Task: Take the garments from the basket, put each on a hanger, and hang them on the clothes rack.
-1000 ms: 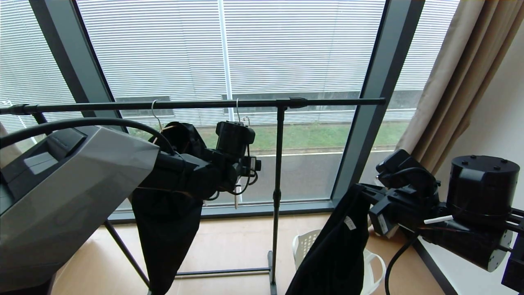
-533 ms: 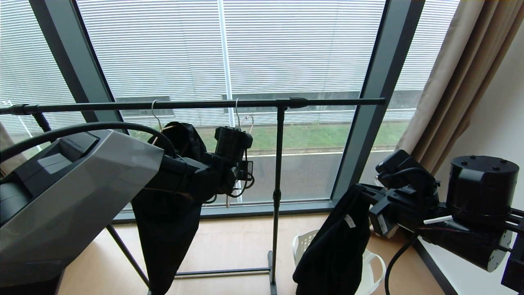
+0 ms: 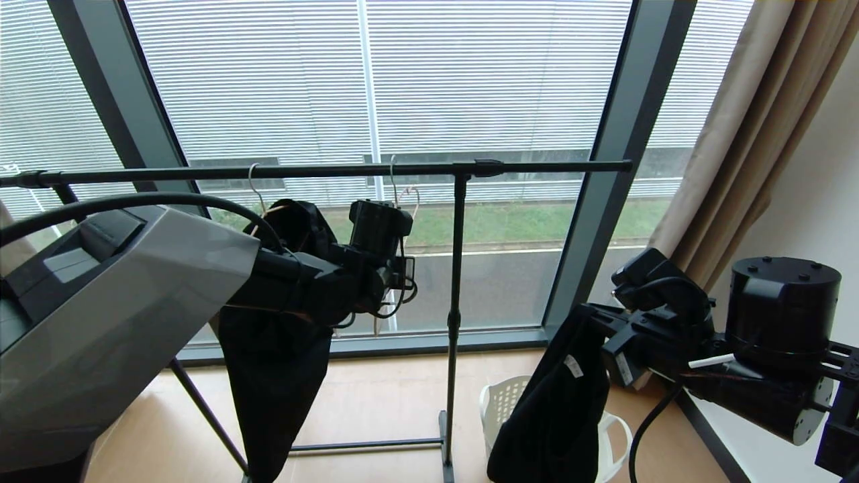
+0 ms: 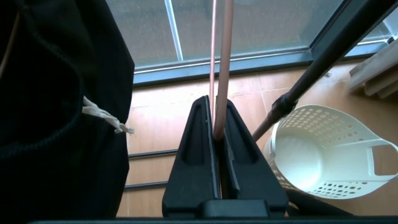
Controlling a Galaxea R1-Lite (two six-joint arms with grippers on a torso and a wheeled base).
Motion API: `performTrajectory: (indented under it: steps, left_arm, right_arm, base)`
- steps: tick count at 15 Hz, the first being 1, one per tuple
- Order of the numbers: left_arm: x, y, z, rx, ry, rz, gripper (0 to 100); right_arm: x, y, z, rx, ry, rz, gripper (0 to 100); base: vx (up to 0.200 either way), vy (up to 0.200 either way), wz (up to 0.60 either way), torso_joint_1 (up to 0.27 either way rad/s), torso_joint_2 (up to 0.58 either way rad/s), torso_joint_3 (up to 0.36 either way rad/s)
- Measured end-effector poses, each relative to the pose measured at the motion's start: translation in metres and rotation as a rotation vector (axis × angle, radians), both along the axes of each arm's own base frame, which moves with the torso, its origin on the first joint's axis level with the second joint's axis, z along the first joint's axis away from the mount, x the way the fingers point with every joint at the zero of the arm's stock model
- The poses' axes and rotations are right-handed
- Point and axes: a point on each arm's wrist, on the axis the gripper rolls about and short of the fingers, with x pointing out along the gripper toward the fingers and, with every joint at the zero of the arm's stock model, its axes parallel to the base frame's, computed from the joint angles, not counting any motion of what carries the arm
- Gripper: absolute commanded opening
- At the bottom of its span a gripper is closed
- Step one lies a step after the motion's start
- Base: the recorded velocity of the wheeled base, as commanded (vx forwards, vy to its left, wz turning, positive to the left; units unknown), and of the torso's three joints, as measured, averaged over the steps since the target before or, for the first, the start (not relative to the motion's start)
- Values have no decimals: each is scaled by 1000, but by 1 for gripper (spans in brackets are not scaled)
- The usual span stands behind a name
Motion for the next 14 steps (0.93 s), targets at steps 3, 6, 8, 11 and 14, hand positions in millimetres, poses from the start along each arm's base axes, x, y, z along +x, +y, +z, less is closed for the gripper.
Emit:
performTrajectory:
  steps: [3, 6, 8, 11, 14]
  left_arm:
    - [-10, 2, 17, -13, -24, -10, 0]
    - [-26, 2, 27, -15, -26, -31, 0]
    - [-38, 2, 30, -15, -23, -46, 0]
    - [-58, 3, 29, -15, -21, -73, 0]
    - [-79, 10, 25, -16, -23, -90, 0]
  right_arm:
    - [0, 0, 0, 1, -1, 0, 0]
    - [0, 0, 0, 0, -1, 0, 0]
    - [0, 0, 0, 0, 0, 0, 0]
    - [0, 0, 0, 0, -1, 0, 0]
    - [-1, 1, 0, -1, 0, 2, 0]
  base:
    - [0, 0, 0, 0, 0, 0]
    - [0, 0, 0, 0, 0, 0]
    - [0, 0, 0, 0, 0, 0]
    - [0, 0, 0, 0, 0, 0]
    - [0, 0, 0, 0, 0, 0]
